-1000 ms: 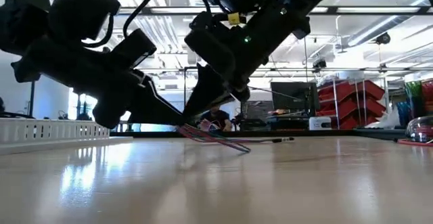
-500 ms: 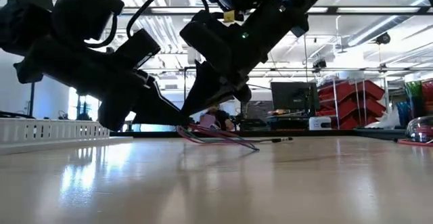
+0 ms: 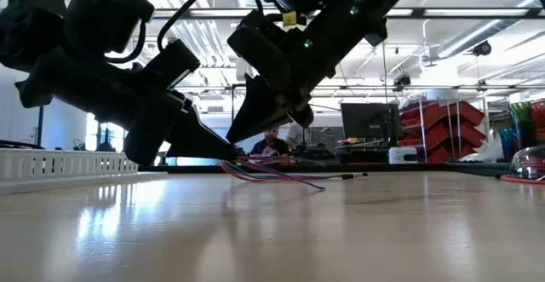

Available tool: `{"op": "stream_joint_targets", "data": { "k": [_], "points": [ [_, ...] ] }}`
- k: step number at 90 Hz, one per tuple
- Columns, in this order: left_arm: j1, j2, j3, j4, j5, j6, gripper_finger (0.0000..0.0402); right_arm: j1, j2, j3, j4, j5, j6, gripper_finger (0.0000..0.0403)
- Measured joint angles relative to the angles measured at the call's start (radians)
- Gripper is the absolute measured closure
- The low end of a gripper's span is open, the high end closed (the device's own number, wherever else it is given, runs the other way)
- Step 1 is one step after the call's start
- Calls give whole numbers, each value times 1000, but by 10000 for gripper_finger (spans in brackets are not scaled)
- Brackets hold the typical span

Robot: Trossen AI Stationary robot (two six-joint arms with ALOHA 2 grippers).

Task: Ziptie cables
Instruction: Wrap the cable wires using bottom black ziptie

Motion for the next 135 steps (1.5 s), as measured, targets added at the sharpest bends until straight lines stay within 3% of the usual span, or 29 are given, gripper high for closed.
{"op": "stream_joint_targets", "data": {
  "k": [28,45,59,67,79,89,102,135],
  "points": [
    [0,0,-5,-15,5,-9,401,0,-62,0,-57,-11,-151,403],
    [0,2,-1,-24,37,3,401,5,-59,1,-63,-30,-414,399],
    [0,4,-1,-29,79,3,401,8,-43,1,-64,-43,-598,354],
    [0,4,-1,-24,86,3,401,-3,-23,4,-63,-102,-673,317],
    [0,4,-1,-19,87,3,401,-16,24,19,-66,-136,-700,275],
    [0,4,-1,-17,103,0,401,-25,55,30,-60,-136,-699,263],
    [0,4,-1,-17,110,-4,401,-26,75,33,-40,-137,-704,279],
    [0,3,-1,-17,112,-4,401,-33,77,34,-40,-134,-691,372]
  ]
}}
